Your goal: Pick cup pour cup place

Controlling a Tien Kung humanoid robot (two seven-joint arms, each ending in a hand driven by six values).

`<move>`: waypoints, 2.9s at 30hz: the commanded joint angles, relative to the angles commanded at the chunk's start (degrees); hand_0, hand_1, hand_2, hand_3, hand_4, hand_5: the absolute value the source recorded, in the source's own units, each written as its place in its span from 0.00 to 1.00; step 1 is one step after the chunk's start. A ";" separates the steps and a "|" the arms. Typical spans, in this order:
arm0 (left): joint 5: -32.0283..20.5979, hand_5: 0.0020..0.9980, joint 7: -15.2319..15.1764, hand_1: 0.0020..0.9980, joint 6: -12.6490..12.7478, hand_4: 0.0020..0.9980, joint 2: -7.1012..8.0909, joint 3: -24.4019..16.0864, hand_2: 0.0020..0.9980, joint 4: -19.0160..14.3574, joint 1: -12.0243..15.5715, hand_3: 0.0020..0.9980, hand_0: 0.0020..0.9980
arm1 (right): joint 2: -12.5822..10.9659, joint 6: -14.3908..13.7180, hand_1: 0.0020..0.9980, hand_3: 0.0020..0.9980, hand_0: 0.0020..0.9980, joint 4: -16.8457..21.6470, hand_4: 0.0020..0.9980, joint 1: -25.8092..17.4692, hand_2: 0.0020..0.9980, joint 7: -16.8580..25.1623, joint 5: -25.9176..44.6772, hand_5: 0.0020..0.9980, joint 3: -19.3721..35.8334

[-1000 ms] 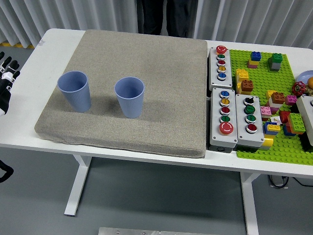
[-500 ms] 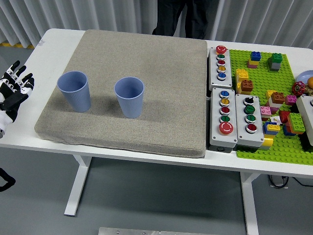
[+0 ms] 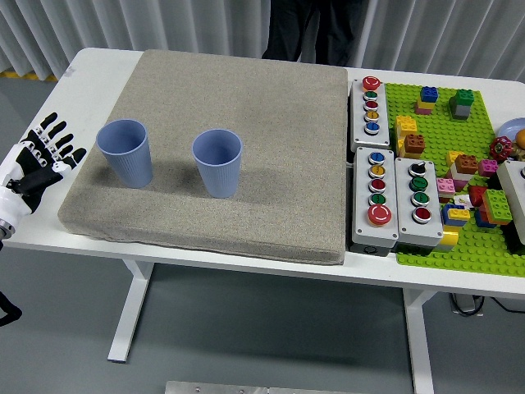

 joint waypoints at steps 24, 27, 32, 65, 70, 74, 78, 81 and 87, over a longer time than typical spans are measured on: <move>7.79 0.24 1.73 1.00 -1.93 0.98 -0.12 -0.67 1.00 1.09 -0.82 1.00 1.00 | -0.06 -0.11 0.69 0.70 0.72 0.00 0.31 0.47 0.73 0.20 0.97 0.31 -0.39; 9.66 0.24 2.09 1.00 -2.30 0.98 -0.09 -0.86 1.00 1.00 -0.74 1.00 1.00 | -0.07 -0.09 0.69 0.70 0.72 0.00 0.31 0.48 0.73 0.18 0.89 0.31 -0.36; 11.68 0.24 2.45 1.00 -2.11 0.98 -0.17 -0.54 1.00 1.24 -1.00 1.00 1.00 | -0.07 -0.10 0.69 0.70 0.72 0.00 0.31 0.61 0.73 0.22 1.10 0.31 -0.44; 11.60 0.25 2.52 1.00 0.04 1.00 -2.26 5.76 1.00 6.14 -7.01 1.00 1.00 | 0.14 -0.18 0.69 0.70 0.72 0.00 0.31 0.80 0.73 0.20 1.66 0.31 -0.81; 11.53 0.25 2.41 1.00 0.23 1.00 -2.76 6.28 1.00 7.42 -8.12 1.00 1.00 | 0.19 -0.19 0.69 0.70 0.72 0.00 0.31 0.67 0.73 0.13 1.53 0.31 -0.78; 11.57 0.25 2.48 1.00 0.14 1.00 -2.92 6.73 1.00 7.71 -8.05 1.00 1.00 | 0.20 -0.18 0.69 0.70 0.72 0.00 0.31 0.58 0.73 0.11 1.49 0.31 -0.80; 11.64 0.25 2.50 1.00 0.11 1.00 -3.07 7.07 1.00 7.67 -8.18 1.00 1.00 | 0.19 -0.12 0.69 0.70 0.72 0.00 0.31 0.59 0.73 0.06 1.20 0.31 -0.66; 11.67 0.25 2.53 1.00 0.12 1.00 -3.06 7.28 1.00 7.59 -8.44 1.00 1.00 | 0.17 -0.14 0.69 0.70 0.72 0.00 0.31 0.72 0.73 0.09 1.31 0.31 -0.67; 11.52 0.25 2.54 1.00 0.20 1.00 -3.14 7.67 1.00 7.80 -8.91 1.00 1.00 | 0.14 -0.15 0.69 0.70 0.72 0.00 0.31 0.90 0.73 0.14 1.60 0.31 -0.82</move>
